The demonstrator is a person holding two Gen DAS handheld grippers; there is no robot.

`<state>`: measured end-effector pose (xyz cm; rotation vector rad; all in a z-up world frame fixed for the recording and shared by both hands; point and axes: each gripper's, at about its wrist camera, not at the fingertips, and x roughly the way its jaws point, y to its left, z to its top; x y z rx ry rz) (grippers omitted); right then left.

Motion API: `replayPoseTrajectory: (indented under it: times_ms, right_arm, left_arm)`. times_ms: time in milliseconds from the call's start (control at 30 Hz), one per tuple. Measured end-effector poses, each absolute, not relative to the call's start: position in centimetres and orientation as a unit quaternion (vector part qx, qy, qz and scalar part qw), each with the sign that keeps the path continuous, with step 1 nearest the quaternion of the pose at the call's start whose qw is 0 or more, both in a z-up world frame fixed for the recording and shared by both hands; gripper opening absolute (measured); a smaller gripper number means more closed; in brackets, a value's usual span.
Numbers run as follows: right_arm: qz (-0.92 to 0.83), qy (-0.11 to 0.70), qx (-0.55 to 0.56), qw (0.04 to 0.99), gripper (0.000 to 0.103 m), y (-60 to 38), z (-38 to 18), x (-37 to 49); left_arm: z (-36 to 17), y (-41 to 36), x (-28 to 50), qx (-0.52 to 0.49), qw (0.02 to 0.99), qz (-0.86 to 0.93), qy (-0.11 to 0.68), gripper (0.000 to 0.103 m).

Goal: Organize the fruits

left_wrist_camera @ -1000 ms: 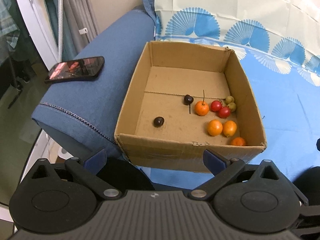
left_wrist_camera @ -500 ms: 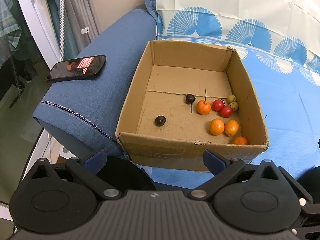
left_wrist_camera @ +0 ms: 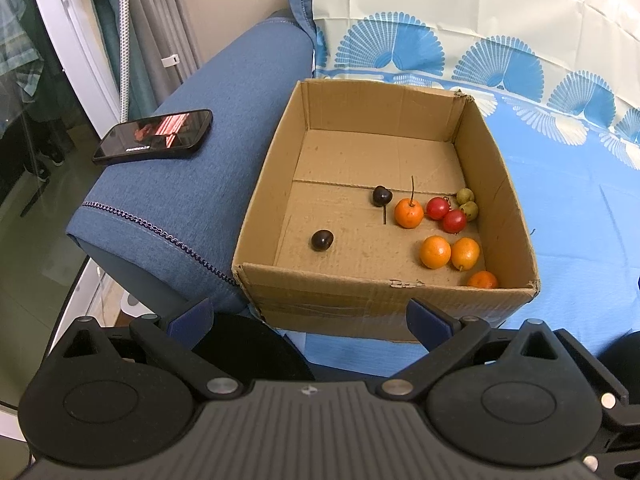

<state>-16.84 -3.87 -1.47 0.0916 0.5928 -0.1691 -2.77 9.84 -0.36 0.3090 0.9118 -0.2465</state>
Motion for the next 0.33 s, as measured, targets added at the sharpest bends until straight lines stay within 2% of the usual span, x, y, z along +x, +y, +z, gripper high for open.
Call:
replayPoseTrajectory:
  times_ms: [333]
  right_arm:
    - [-0.078,0.295,0.048,0.951,0.102,-3.71,-1.63,-16.34]
  left_arm:
    - [-0.57,9.78,-2.52,0.151,0.878,-0.110,0.440,0.103]
